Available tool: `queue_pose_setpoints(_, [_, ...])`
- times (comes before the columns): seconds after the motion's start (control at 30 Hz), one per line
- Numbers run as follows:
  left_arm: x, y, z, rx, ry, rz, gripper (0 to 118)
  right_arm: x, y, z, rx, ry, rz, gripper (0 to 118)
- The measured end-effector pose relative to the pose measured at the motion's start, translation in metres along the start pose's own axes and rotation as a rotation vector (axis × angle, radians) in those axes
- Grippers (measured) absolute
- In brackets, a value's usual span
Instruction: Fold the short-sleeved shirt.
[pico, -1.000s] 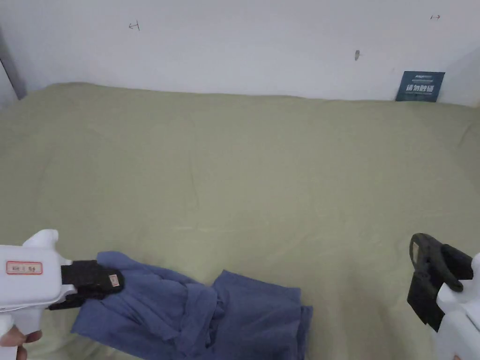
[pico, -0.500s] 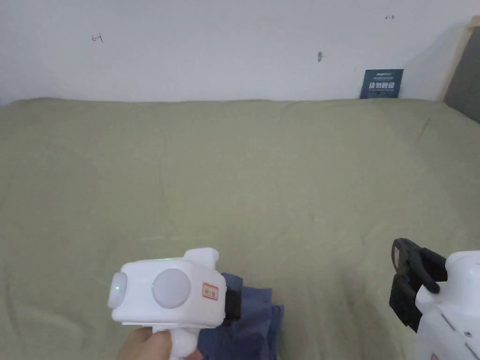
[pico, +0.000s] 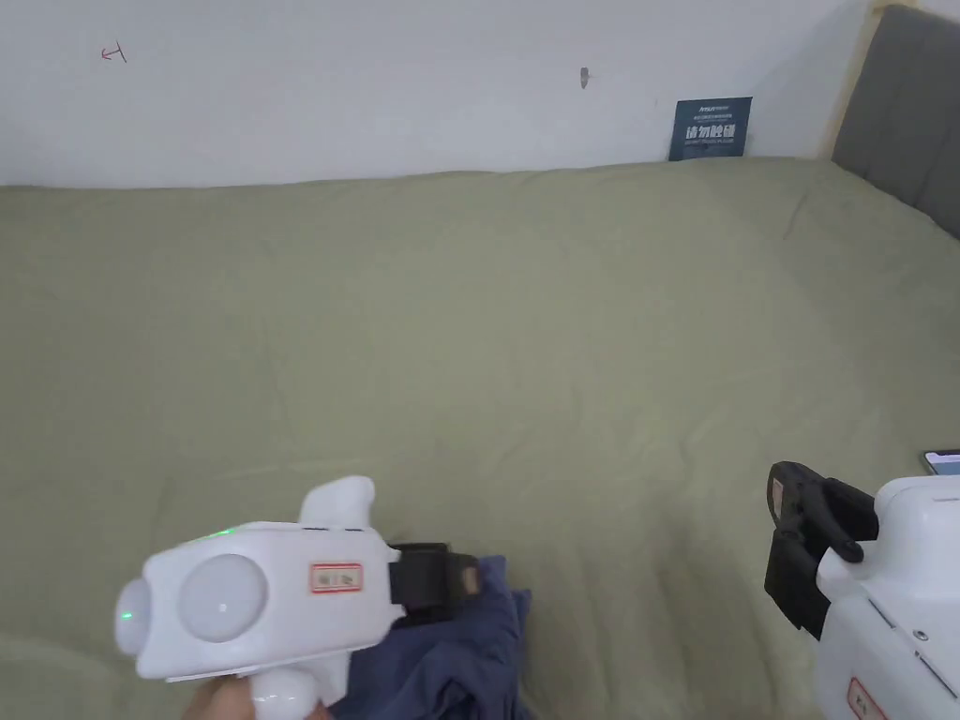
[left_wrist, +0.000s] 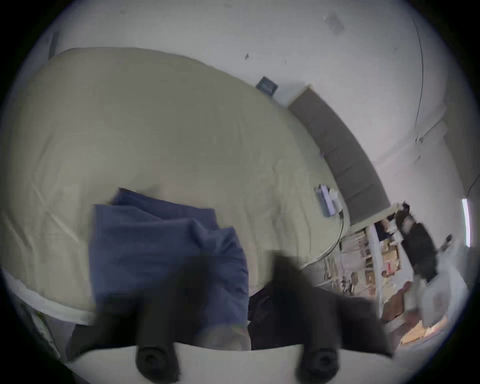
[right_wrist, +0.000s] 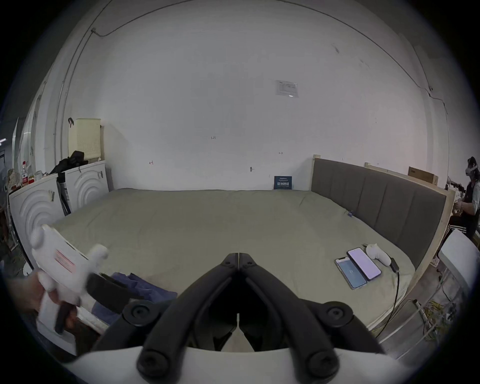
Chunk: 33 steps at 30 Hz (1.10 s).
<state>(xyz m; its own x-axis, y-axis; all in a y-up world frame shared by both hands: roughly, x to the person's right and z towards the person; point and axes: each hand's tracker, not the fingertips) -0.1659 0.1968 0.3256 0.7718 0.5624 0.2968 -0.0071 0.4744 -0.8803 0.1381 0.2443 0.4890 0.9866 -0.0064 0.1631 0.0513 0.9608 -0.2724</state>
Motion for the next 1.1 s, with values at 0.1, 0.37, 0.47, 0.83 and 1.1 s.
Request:
queue_pose_setpoints(0.1, [-0.022, 0.001, 0.011, -0.007, -0.034, 0.046, 0, -0.005, -0.002, -0.003, -0.010, 0.016, -0.008, 0])
queue_pose_setpoints(0.37, [-0.047, -0.038, -0.058, -0.188, -0.210, 0.163, 0, -0.017, -0.014, -0.012, -0.069, 0.065, -0.021, 0])
queue_pose_setpoints(0.47, [-0.056, -0.060, -0.092, -0.256, -0.203, 0.181, 0, -0.017, -0.020, -0.016, -0.105, 0.078, -0.028, 0])
queue_pose_setpoints(0.83, [-0.045, -0.056, -0.070, -0.191, -0.184, 0.092, 0, -0.012, -0.055, -0.059, -0.354, 0.495, -0.327, 0])
queue_pose_setpoints(1.1, [-0.073, -0.024, 0.031, -0.022, -0.107, 0.028, 0, -0.053, -0.101, -0.127, -0.596, 0.760, -0.484, 0])
